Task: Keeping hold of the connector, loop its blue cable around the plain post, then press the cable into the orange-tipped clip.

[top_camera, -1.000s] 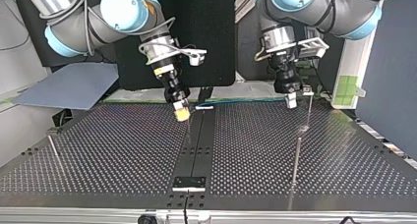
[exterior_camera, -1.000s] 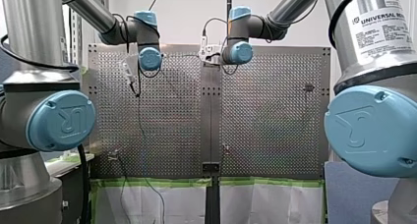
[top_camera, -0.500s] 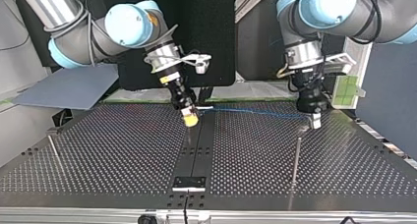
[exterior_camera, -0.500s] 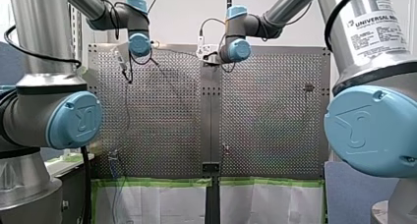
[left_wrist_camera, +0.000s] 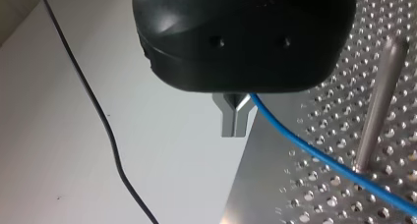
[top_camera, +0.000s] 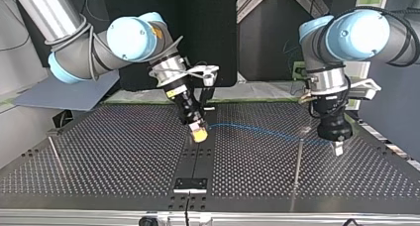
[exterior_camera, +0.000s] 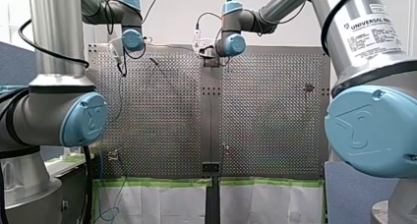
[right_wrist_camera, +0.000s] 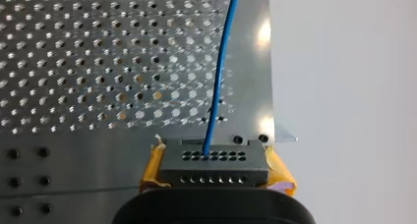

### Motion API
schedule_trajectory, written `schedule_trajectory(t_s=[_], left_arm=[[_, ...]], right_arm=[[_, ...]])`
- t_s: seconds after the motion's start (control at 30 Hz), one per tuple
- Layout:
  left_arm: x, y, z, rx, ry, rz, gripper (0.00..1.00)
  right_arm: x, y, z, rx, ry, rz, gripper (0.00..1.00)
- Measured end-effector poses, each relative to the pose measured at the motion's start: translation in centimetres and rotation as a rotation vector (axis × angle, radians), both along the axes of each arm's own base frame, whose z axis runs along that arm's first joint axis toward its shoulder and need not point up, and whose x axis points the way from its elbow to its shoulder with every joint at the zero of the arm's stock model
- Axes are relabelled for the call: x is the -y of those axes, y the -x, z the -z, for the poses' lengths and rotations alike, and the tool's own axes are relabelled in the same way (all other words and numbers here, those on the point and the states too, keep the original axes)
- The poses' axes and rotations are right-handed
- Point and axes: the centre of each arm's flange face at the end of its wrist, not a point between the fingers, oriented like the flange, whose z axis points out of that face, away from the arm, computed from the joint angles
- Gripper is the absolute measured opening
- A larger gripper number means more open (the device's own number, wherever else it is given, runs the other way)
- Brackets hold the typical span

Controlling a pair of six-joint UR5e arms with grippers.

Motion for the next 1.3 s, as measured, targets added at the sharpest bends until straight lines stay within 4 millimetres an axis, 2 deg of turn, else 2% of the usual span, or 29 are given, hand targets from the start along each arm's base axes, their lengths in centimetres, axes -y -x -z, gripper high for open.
schedule_trajectory(t_s=[0.37,0.53,0.8,1.0,1.3], left_arm=[[-0.9,-4.7,1.7,-0.025,0.003,0.019,0.00],[-1.1,-5.7,2.4,-0.028,0.002,0.031,0.00],[-1.7,-6.7,3.5,-0.034,0.011,0.037,0.00],[-2.0,-7.9,5.1,-0.054,0.010,0.048,0.00],[-2.4,-9.6,7.3,-0.064,0.008,0.080,0.00]], right_arm=[[1.6,-2.2,-0.6,0.015,0.019,-0.013,0.00],[2.1,-2.5,-0.7,0.024,0.028,-0.011,0.00],[2.9,-3.0,0.3,0.014,0.020,-0.010,0.00],[3.4,-3.3,1.4,0.004,0.010,-0.008,0.00],[4.7,-4.2,5.4,-0.020,-0.015,-0.004,0.00]])
